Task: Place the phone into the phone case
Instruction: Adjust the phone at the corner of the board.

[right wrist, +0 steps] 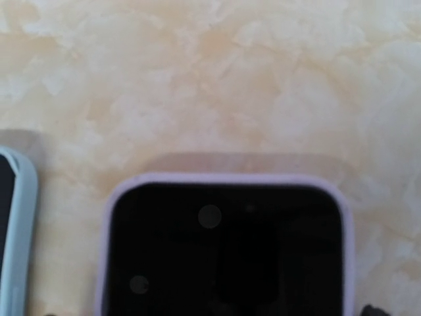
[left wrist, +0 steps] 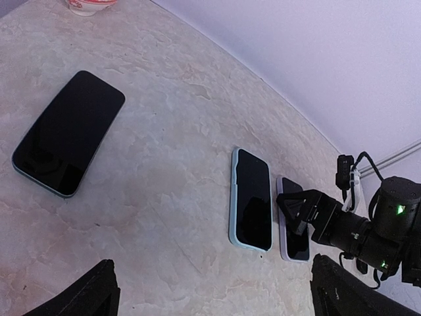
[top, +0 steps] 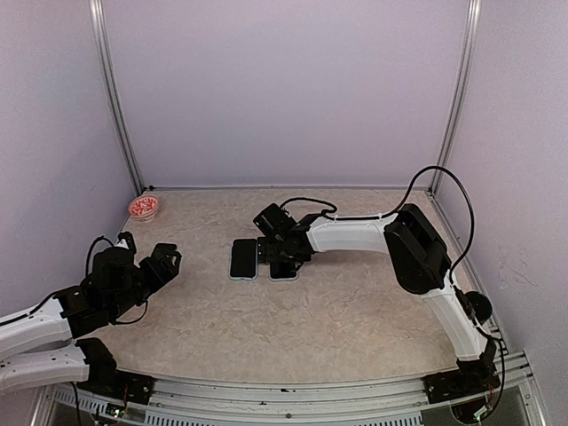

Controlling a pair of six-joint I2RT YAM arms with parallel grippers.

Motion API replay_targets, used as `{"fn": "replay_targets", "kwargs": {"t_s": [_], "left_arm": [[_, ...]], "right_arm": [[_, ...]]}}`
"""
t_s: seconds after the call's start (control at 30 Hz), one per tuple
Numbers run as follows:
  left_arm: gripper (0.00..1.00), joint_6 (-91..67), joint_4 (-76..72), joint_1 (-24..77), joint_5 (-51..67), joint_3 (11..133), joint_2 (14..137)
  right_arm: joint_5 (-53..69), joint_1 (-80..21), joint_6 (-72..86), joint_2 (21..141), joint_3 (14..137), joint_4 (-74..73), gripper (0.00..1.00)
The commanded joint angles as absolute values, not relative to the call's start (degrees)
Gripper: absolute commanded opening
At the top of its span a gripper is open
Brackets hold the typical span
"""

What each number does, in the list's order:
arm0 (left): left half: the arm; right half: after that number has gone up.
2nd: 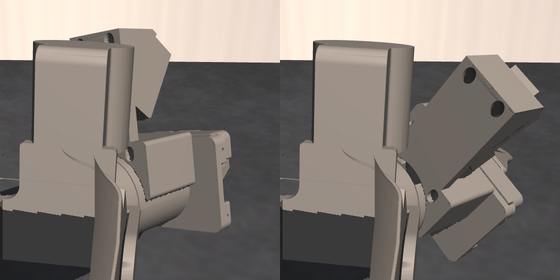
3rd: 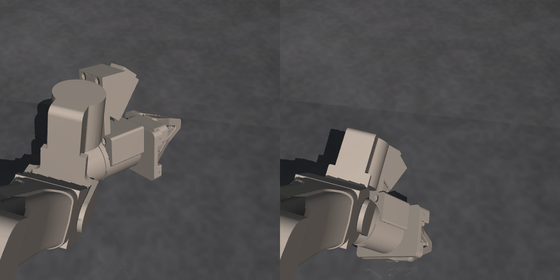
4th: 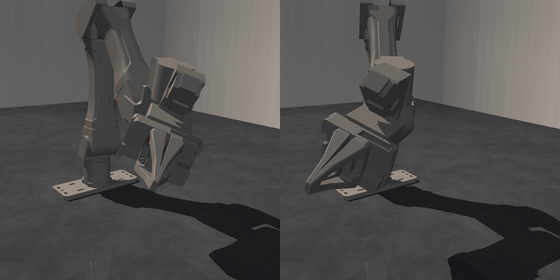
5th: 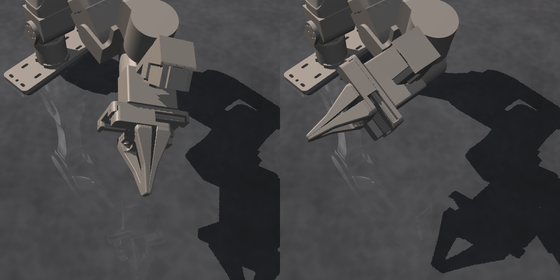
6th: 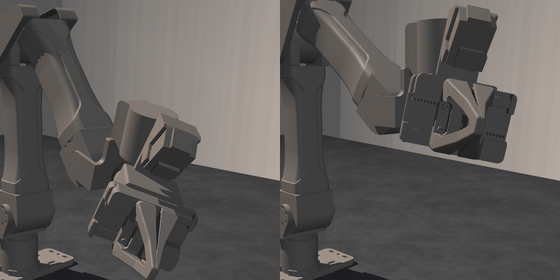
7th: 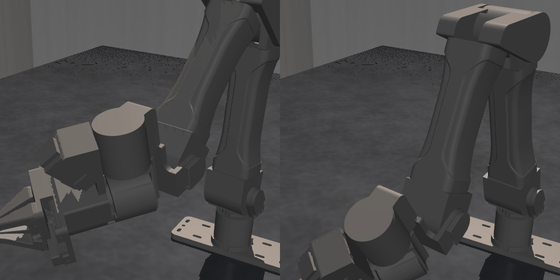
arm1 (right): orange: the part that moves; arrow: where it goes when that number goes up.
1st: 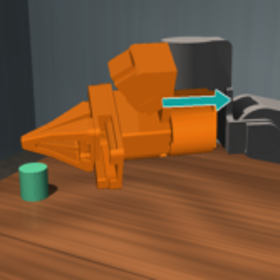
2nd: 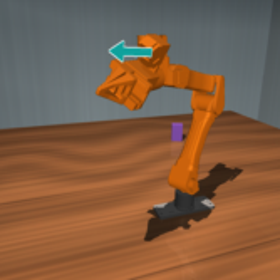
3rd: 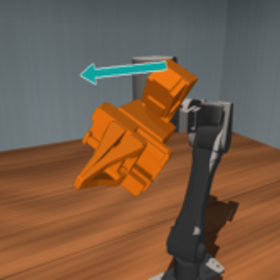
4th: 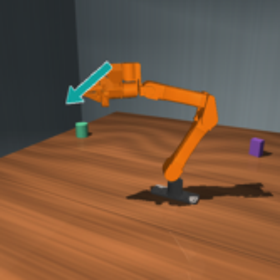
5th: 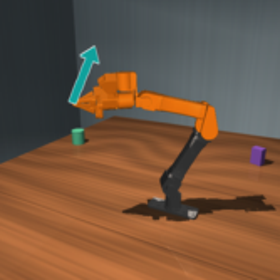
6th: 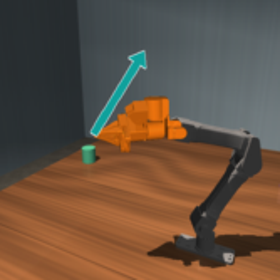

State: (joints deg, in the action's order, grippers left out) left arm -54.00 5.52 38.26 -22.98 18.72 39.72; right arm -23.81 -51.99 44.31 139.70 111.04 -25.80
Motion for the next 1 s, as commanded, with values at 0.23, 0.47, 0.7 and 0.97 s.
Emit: {"fn": "replay_targets", "kwargs": {"t_s": [0.23,0.47,0.7,0.97], "left_arm": [[0.99,-54.6,7.9,35.5,-24.7,21.3,42.6],[0.99,-55.5,8.3,31.9,-24.0,21.9,45.7],[0.99,-56.5,10.3,25.0,-23.0,24.0,50.6],[0.99,-56.5,11.8,20.1,-26.1,27.7,58.1]], "right_arm": [[-23.4,-51.6,39.5,127.8,100.5,-22.6,0.99],[-22.6,-51.6,36.1,113.8,83.6,-16.0,0.99],[-21.3,-51.6,33.8,101.7,69.9,-13.5,0.99],[-16.4,-51.5,32.1,89.5,58.0,-8.3,0.99]]}}
